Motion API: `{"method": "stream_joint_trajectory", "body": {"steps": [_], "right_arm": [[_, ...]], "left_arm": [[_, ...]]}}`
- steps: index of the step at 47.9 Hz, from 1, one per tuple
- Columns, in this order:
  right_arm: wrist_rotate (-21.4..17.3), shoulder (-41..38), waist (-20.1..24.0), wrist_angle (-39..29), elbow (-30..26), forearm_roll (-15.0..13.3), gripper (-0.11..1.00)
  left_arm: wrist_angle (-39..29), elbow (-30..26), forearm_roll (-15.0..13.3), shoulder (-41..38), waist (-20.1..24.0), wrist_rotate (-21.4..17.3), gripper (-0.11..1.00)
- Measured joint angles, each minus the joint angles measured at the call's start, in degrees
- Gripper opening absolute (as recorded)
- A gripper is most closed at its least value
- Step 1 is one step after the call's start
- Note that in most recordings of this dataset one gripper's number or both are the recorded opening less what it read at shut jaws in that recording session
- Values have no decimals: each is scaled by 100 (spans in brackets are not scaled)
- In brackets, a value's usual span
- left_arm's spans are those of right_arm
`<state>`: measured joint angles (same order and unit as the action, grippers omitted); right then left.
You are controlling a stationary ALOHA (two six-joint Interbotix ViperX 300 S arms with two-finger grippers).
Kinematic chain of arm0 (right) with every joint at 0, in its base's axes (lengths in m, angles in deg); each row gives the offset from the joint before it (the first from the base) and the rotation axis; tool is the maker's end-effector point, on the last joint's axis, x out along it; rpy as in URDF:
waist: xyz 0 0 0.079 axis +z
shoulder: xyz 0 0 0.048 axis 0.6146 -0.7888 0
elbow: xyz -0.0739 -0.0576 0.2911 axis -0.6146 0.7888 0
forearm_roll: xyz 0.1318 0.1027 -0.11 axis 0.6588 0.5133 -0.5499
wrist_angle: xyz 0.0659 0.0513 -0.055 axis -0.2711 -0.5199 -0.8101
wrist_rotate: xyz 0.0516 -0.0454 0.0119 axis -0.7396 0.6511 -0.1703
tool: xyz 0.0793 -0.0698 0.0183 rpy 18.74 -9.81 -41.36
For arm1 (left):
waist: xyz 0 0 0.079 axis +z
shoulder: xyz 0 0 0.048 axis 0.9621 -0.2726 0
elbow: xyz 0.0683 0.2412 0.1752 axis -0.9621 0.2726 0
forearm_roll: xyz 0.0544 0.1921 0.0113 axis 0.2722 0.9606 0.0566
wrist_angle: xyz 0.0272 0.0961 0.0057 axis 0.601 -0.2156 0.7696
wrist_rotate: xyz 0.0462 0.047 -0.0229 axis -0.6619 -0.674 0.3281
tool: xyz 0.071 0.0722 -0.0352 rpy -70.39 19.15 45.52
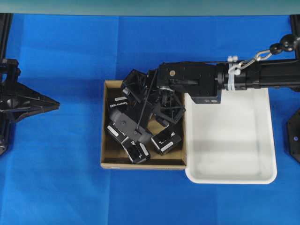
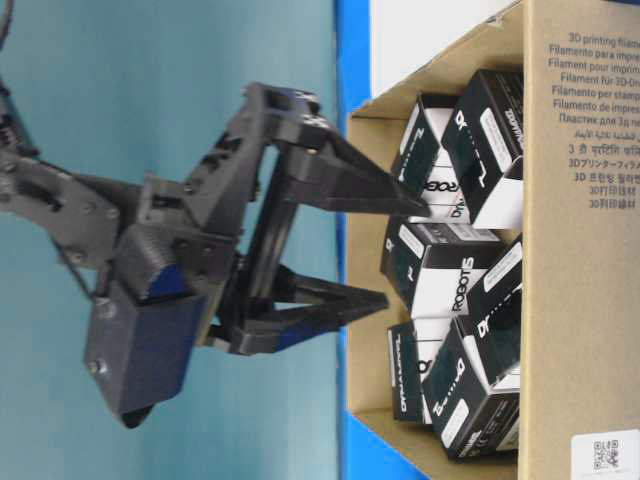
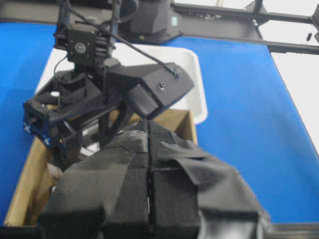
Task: Pick a box that is randomly placed inside the cardboard box.
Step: 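Lower the right gripper and close it on a black-white box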
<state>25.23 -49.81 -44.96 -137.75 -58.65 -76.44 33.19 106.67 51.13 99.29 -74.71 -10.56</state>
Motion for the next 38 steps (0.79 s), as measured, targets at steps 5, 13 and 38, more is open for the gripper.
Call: {"method": "stream_joint_trajectory", "body": {"steps": [5,13,38], "right_arm": [[9,0,9,237,62,0,98],[9,-44,9,316,70,0,98],[-176,-202,-35,316,97,0,69]], "left_arm": [[0,0,0,0,9,9,-7],[0,0,0,-9,0,9,-7],[0,0,0,9,9,18,-7]]}}
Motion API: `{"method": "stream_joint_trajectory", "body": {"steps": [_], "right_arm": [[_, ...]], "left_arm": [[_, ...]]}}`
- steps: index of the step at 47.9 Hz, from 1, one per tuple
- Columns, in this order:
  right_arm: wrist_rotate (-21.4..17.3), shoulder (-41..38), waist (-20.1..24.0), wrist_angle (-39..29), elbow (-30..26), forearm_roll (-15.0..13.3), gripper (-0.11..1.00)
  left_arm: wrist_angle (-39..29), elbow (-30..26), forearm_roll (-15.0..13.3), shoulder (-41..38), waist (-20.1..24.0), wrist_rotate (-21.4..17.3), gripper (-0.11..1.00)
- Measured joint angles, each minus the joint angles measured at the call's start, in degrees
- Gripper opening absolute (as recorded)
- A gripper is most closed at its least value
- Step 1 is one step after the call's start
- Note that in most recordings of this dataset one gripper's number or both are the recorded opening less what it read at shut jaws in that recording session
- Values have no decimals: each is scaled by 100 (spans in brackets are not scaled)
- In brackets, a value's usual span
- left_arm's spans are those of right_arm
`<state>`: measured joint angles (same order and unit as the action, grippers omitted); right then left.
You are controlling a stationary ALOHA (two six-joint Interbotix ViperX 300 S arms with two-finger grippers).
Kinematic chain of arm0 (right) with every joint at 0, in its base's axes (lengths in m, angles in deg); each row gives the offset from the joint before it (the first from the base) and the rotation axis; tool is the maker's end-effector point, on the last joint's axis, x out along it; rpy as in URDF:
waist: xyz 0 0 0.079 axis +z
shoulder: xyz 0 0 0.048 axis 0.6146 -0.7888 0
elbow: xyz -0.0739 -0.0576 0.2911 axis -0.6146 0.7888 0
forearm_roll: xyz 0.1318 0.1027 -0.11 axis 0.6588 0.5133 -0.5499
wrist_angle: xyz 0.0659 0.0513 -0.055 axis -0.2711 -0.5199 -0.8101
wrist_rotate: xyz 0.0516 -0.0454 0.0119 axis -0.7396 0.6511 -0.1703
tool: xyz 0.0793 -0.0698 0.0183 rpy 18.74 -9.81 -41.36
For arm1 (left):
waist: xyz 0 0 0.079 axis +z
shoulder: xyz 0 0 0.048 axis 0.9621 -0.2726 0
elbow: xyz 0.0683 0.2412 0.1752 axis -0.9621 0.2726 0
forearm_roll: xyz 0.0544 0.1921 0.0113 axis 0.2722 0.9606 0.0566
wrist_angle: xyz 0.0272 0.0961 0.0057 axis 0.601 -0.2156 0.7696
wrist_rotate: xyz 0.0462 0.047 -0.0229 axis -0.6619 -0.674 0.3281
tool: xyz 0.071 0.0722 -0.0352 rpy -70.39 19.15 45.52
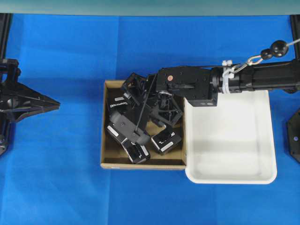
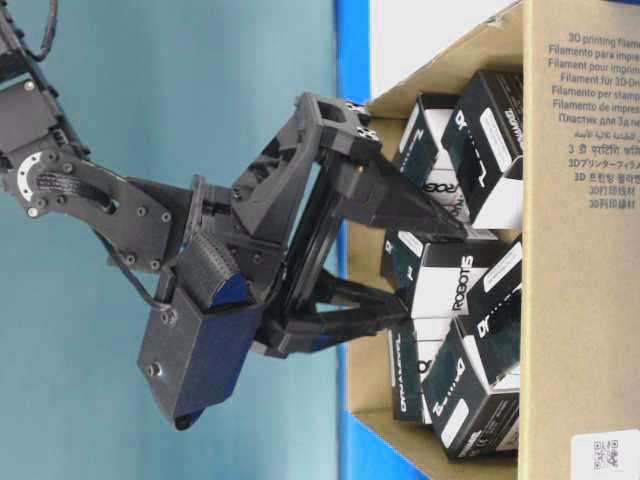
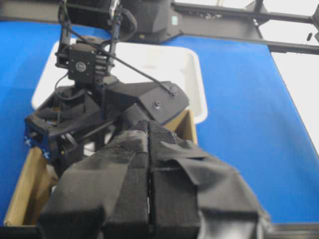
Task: Pick a box that is randomly placed inside the cardboard box.
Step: 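Lower the right gripper and close it on a black-white box, then lift the held box out and carry it over the white tray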
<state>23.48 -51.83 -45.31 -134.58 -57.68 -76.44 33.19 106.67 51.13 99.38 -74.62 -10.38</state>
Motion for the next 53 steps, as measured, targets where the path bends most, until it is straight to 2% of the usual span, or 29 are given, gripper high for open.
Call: {"method": "stream_joint_trajectory", "body": {"steps": [7,19,29,39,46,53], "right_arm": [[-202,35,26,-9,-9,9,67],[-1081,422,70,-281,-149,26,67],[-1687,888,35,-1134,-483,18,67],[-2549,1494,-88,-2004,-844,26,67],[-3182,1942,-220,-2672,-888,26,65],[-3516,2250,-290,-3076,-853,26,65]], "left_arm": [[0,0,0,18,0,9,-7],[0,0,0,9,0,9,-7],[9,0,0,9,0,9,-7],[0,0,0,0,0,9,-7],[0,0,0,0,0,9,-7],[0,0,0,0,0,9,-7]]}}
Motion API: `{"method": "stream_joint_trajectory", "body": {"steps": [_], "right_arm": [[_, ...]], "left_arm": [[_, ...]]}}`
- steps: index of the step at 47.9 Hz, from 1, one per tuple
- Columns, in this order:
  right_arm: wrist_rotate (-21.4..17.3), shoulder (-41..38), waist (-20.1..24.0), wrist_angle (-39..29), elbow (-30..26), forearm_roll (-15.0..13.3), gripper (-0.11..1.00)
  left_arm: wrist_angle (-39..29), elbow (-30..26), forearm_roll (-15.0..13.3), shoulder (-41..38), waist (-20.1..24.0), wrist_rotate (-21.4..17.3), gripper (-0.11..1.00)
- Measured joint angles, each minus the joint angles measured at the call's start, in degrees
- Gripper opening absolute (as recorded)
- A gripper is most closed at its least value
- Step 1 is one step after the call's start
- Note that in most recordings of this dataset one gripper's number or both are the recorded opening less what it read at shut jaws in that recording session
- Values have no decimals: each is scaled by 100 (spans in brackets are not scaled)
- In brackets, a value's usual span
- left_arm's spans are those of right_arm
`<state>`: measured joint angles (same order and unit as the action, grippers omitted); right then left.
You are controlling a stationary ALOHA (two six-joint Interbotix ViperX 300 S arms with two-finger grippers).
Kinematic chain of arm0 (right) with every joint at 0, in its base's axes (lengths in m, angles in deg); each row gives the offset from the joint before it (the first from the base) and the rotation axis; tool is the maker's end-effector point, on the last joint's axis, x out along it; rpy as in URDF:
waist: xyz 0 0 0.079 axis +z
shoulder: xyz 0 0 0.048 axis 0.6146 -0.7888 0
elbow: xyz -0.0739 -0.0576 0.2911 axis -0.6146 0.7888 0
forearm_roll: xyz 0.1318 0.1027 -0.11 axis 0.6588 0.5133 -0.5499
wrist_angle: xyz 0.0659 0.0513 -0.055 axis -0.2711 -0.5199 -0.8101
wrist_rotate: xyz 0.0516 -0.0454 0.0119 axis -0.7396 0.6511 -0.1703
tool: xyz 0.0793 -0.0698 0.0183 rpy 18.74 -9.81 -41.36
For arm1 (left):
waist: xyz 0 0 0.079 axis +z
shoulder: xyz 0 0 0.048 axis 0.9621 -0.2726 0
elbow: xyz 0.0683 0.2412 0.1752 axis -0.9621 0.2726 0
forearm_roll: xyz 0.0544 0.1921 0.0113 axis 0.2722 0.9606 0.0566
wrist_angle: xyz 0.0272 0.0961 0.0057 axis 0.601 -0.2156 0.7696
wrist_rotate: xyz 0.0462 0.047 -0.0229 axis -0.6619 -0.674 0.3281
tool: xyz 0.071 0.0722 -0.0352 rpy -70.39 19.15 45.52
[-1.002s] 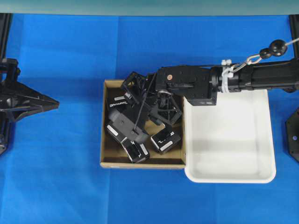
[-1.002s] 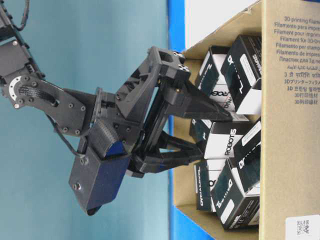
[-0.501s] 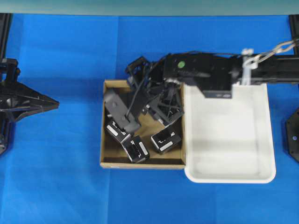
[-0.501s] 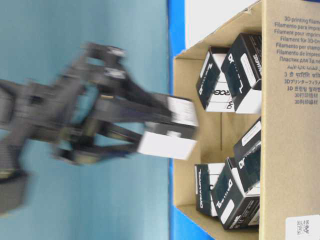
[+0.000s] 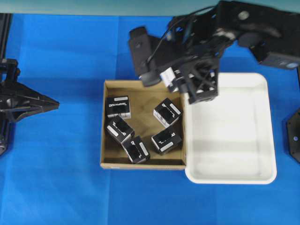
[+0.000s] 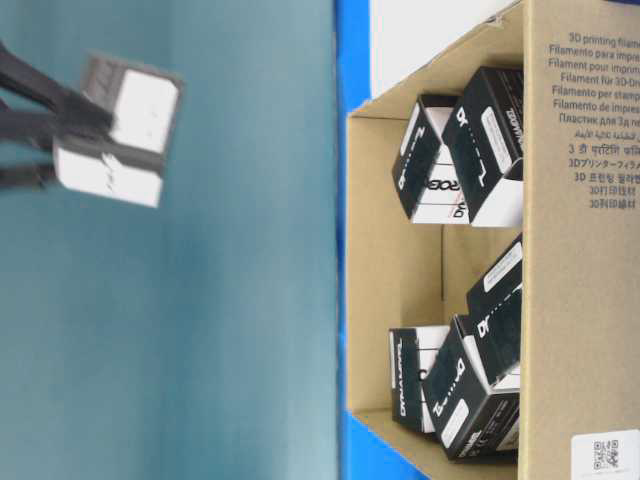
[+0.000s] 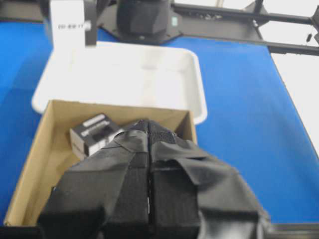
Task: Pick a box that is randomly placed inside the cardboard box.
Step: 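Lift the held box out and carry it over the white tray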
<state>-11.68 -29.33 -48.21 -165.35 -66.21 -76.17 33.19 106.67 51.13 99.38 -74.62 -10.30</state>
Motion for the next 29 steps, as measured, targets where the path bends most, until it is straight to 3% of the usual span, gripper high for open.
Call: {"method": "stream_joint_trajectory", "body": {"steps": [16,29], "right_arm": [[-431,422,-360,-158,712,9,65],[-694,510,-677,659,1854,44,65]], "left_arm": [[0,0,-9,-18,-9,0,-7],[0,0,0,-18,-18,0,-7]]}}
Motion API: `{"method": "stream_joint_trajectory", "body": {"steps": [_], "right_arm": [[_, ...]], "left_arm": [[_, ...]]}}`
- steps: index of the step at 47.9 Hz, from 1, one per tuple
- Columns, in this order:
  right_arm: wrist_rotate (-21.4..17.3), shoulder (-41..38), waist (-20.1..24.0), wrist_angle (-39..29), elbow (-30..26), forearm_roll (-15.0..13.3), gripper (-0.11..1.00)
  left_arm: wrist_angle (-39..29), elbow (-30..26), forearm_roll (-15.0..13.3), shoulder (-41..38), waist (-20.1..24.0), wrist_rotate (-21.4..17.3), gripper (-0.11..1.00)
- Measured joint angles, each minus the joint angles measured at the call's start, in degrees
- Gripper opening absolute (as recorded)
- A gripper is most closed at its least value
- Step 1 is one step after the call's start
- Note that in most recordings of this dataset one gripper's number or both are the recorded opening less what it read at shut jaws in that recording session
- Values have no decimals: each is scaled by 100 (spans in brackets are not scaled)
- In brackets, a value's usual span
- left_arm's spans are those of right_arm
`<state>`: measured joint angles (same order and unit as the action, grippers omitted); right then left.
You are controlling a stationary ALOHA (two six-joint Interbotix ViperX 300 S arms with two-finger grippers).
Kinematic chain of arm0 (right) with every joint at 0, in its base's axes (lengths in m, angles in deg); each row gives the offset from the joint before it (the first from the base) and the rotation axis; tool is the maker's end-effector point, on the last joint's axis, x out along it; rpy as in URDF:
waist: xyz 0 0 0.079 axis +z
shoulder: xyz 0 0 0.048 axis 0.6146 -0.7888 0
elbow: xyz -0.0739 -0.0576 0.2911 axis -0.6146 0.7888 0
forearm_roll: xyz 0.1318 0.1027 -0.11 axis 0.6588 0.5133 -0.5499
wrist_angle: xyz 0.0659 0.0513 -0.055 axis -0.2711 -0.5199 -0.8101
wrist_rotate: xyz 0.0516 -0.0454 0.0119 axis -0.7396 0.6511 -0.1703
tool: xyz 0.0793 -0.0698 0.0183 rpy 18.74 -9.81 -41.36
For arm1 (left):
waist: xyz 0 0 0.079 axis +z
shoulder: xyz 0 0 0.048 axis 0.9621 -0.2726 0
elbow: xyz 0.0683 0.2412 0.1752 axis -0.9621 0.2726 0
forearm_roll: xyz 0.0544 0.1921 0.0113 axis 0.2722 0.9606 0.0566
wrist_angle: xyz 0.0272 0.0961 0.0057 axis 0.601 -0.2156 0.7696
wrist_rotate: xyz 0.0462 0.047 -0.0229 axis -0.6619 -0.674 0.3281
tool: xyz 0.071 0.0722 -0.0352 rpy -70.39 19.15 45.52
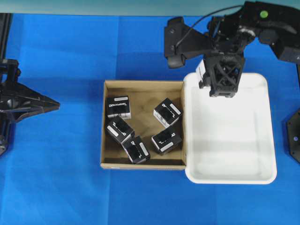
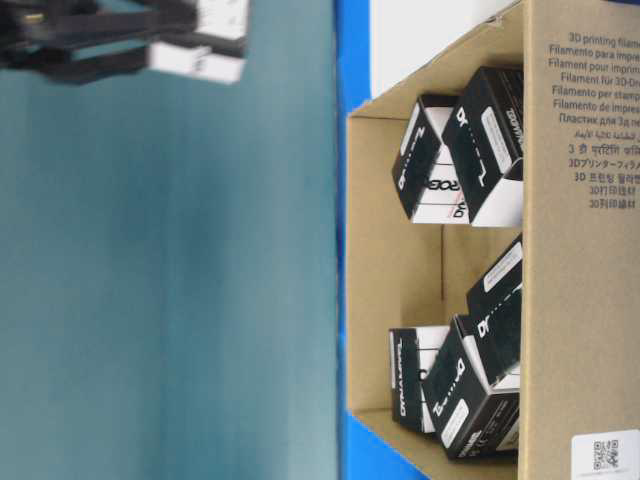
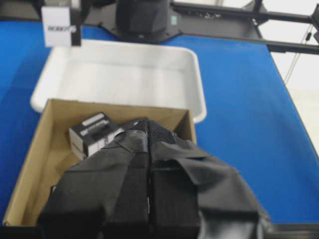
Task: Pick a box that is randomly placed inside the cardboard box.
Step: 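Lift the held box out and carry it over the white tray, then lower the box into the tray's upper-left corner and open the right gripper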
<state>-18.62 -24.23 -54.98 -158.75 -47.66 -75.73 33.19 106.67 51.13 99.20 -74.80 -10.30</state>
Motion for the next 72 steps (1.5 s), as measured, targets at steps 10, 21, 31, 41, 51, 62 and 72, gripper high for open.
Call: {"method": "stream_joint_trajectory", "body": {"steps": [10,21,31,41,51,62,72], "right_arm": [[-185,-88,-62,1020,861,35,65],[-290,-404,-88,1995,1415,26,65],[-316,-835,-88,2320,1468,35,65],[-325,-1134,-88,2268,1380,35,65],[-378,-1187,-88,2276,1354,35,62],[-896,-1187,-167,2224,1336,26,62],[-932,-1187,-185,2241,1345,44,89]], "left_arm": [[0,9,0,0,-62,0,-7],[0,0,0,-26,-79,0,-7],[0,0,0,-70,-79,0,-7],[0,0,0,-114,-79,0,-7],[0,0,0,-123,-79,0,-7],[0,0,0,-123,-79,0,-7],[0,0,0,-132,-79,0,-7]]}}
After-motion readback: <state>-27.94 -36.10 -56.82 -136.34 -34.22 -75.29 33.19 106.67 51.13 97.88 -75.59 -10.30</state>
